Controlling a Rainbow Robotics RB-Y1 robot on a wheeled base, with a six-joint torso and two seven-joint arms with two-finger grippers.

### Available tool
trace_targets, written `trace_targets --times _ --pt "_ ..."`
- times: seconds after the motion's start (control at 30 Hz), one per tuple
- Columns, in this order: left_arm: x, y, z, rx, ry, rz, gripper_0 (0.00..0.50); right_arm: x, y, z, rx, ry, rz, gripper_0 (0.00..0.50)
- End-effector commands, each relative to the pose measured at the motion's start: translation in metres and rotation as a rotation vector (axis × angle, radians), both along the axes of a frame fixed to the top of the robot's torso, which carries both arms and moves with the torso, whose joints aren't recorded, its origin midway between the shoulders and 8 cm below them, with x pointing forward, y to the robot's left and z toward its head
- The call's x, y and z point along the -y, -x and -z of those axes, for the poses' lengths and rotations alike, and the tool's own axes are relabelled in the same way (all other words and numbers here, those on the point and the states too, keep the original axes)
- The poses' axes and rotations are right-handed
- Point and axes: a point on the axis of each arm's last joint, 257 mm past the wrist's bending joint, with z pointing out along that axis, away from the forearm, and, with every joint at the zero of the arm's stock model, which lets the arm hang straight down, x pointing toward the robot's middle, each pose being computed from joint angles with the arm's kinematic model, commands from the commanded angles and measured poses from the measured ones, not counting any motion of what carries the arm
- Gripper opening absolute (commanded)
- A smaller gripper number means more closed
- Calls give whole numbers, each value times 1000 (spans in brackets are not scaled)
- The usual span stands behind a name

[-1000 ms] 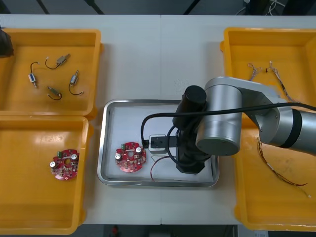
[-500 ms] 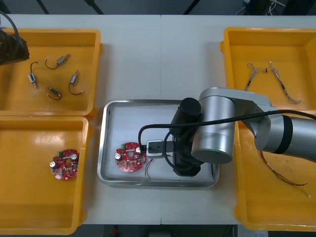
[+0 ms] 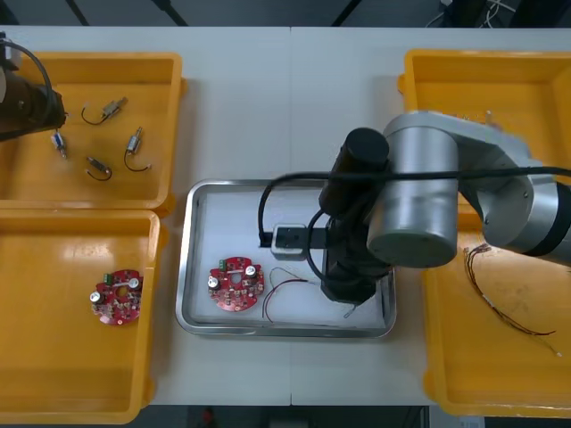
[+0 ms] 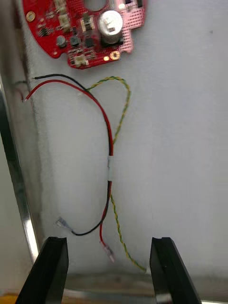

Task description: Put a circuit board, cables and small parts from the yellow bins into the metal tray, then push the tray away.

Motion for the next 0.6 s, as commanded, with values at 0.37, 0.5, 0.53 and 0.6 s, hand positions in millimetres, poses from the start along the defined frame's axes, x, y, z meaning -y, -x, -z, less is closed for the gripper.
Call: trace_targets --times 0.37,0.5,0.53,0.6 --pt "9 -26 -6 80 9 3 500 72 -38 -96 15 -137 592 500" --pt "9 -28 0 79 1 -1 500 94 -40 -107 -4 -189 747 500" --pt "9 -28 0 78 0 0 500 102 -41 -110 -6 -205 793 500" --pt "10 -27 0 77 7 -1 500 113 -43 -115 -5 -228 863 500"
